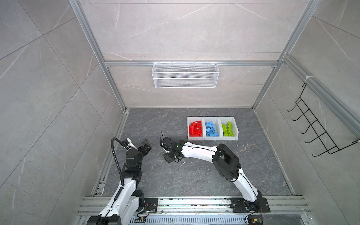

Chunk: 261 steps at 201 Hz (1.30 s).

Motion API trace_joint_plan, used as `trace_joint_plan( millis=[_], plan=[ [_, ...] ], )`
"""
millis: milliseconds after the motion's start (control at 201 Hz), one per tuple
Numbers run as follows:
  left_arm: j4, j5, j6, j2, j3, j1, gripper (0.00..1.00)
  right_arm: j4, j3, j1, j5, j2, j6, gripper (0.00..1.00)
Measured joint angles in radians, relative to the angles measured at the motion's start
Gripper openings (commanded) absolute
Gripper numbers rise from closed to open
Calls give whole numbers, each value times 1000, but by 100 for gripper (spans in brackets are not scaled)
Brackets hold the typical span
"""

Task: Sort the legos into containers by color
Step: 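Move the right gripper to the last lime-green brick and grasp it, then carry the last lime-green brick into the green compartment and release it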

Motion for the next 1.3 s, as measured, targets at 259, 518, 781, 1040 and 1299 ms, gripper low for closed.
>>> trace_joint_plan(
  millis=[259,518,781,1040,1299],
  plan=[
    [3,26,3,2,0,0,100,108,-185,-65,-106,-113,55,25],
    [15,86,23,31,2,0,100,129,-362,-212,-199,-357,60,24],
    [34,142,34,82,12,0,100,142,-500,-629,-293,-703,61,21],
    [40,156,51,94,13,0,100,117,-511,-927,-306,-716,60,22],
    [32,148,71,99,23,0,100,65,-476,-964,-224,-626,23,22]
  ],
)
